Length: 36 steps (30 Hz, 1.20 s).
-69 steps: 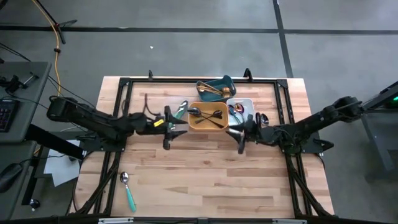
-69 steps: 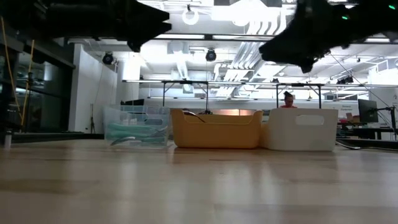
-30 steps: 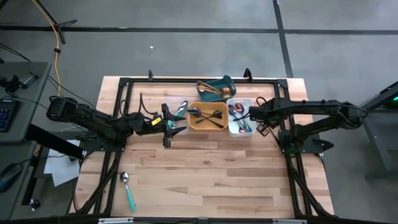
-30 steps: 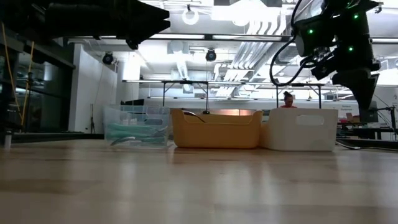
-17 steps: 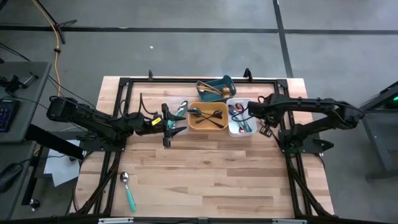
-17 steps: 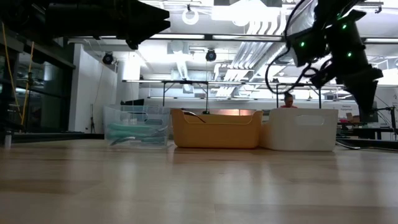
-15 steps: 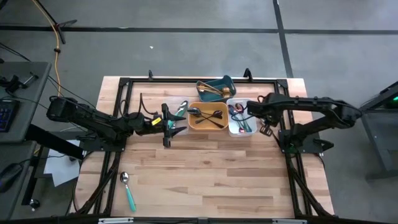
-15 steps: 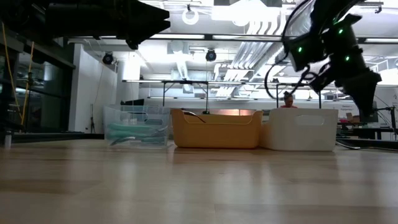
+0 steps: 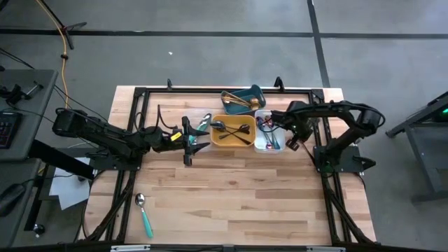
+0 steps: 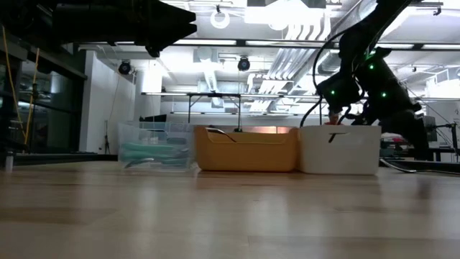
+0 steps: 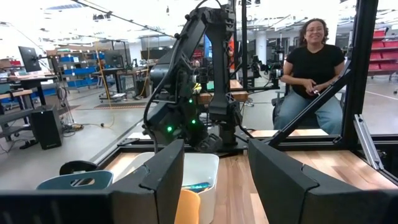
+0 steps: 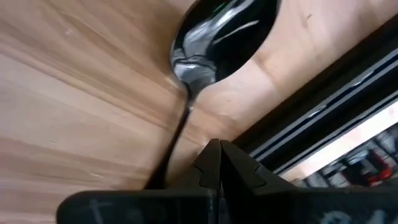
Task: Sort silverware by color (type)
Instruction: Put the silver spoon into the orange bin
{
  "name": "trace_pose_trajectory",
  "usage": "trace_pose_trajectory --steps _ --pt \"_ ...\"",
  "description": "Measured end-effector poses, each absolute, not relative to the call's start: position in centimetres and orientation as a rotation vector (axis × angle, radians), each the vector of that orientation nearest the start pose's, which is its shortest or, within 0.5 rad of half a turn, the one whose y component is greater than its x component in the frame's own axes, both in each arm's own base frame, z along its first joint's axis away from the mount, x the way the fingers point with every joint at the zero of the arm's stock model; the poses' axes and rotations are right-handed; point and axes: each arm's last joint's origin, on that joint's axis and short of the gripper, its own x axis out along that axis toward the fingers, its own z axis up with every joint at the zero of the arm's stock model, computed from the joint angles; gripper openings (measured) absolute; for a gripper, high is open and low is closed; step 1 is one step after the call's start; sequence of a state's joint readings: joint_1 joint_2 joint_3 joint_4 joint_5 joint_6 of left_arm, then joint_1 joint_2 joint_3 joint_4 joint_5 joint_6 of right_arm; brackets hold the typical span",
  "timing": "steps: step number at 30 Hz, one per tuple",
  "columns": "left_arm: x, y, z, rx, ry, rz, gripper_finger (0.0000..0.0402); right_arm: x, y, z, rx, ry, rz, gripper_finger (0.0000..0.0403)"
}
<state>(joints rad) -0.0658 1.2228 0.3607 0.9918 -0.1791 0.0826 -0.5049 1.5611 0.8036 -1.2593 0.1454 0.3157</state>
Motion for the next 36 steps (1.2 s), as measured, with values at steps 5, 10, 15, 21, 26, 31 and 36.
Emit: trace_pose_trajectory --steps 5,10,15,21,26,31,36 --pt "23.0 -1.0 21.7 0.066 -0.124 0.118 0.0170 16.9 -9.8 15.6 0.613 1.910 -0.811 0.0000" --pt "23.0 -1.0 21.7 0.066 -0.125 0.118 0.0170 16.9 -9.0 16.7 0.615 1.860 -0.778 0.0000" --pt "23.0 -1.0 21.7 0.066 -0.125 0.118 0.0170 16.1 -7.0 19.5 0.652 1.666 -0.857 0.0000" --pt "23.0 -1.0 21.7 0.066 -0.125 0.118 0.0170 15.6 -3.0 22.6 0.713 1.302 -0.957 0.0000" --pt "23.0 -1.0 21.7 0.063 -0.126 0.117 0.0170 15.6 0.9 23.2 0.704 1.149 -0.940 0.0000" --pt "23.0 -1.0 21.7 0.050 -0.127 0.112 0.0170 15.6 5.0 22.8 0.704 1.053 -0.921 0.0000" --pt "23.0 -1.0 21.7 0.039 -0.127 0.112 0.0170 15.8 9.1 21.2 0.708 0.934 -0.950 0.0000"
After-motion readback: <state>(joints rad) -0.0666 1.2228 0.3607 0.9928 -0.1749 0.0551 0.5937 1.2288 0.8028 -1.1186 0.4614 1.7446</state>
